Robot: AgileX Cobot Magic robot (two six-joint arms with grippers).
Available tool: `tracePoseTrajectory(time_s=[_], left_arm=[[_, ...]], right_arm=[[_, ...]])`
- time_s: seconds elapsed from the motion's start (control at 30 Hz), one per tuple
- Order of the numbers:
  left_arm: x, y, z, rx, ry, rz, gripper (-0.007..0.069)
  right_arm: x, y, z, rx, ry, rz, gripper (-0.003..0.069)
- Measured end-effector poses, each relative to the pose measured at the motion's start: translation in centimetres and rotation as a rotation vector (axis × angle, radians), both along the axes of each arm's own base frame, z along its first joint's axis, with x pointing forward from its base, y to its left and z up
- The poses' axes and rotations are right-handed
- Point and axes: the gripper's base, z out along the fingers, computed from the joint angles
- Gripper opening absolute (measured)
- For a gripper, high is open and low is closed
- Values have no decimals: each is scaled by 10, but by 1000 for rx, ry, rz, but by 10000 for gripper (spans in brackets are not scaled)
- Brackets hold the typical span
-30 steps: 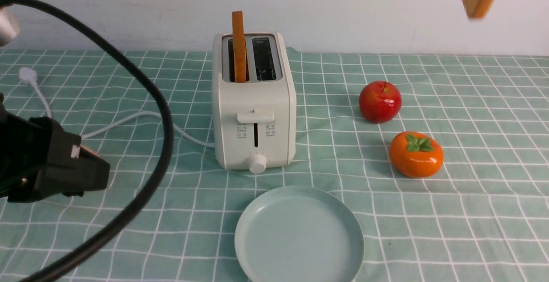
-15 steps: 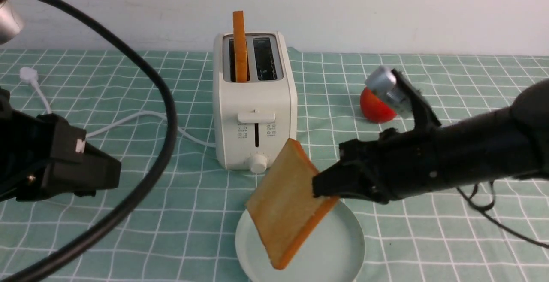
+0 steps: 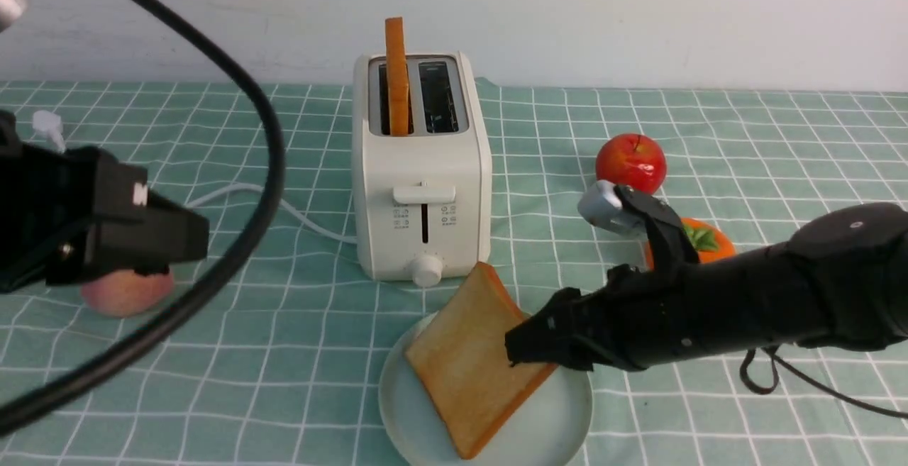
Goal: Take toasted bread from bread machine on blue coffee table place on plate.
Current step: 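Place the held slice of bread on top of the slice on the plate with the right gripper, then reach for a toast slice standing in the toaster with the left gripper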
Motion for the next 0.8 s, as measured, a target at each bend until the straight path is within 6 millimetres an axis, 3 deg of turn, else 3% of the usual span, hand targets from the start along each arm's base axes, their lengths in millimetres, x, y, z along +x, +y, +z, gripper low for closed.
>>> tracePoseTrajectory(time_s=[0.07,0.1,0.17,0.23,0.27,0.3,0.33,0.4,0.43,0.47,0.57,0.6,0.73,0.8], left_arm=[[5,-1,5,-35,-62,23,299],[6,-1,6,-38,-70,26,306],[17,-4,12,-102,-150,39,341],[30,-9,17,-156,-199,23,360],[32,-10,18,-163,-211,16,362],[45,-15,23,-163,-255,-26,370],[47,-15,22,-160,-254,-32,370],[77,-24,29,-140,-281,-91,375],[79,-24,30,-143,-280,-93,375],[98,-29,35,-155,-264,-101,375],[125,-40,40,-156,-231,-105,379],[145,-52,40,-112,-205,-106,392],[174,-77,37,-11,-161,-69,418],[202,-100,22,65,-74,61,439]], right_arm=[[-7,-4,14,-50,-72,46,596],[-7,-5,16,-47,-78,46,604],[-18,-11,48,-96,-183,94,665],[-28,-16,80,-120,-252,117,672],[-28,-17,85,-128,-259,116,672],[-38,-23,113,-149,-295,110,664],[-40,-24,118,-149,-305,106,662],[-57,-38,159,-201,-314,42,638],[-60,-40,163,-204,-319,35,636],[-69,-49,178,-240,-306,-22,620],[-83,-62,191,-288,-290,-93,601],[-93,-71,195,-327,-273,-136,590],[-106,-81,198,-372,-255,-169,585],[-114,-85,200,-373,-252,-180,584]])
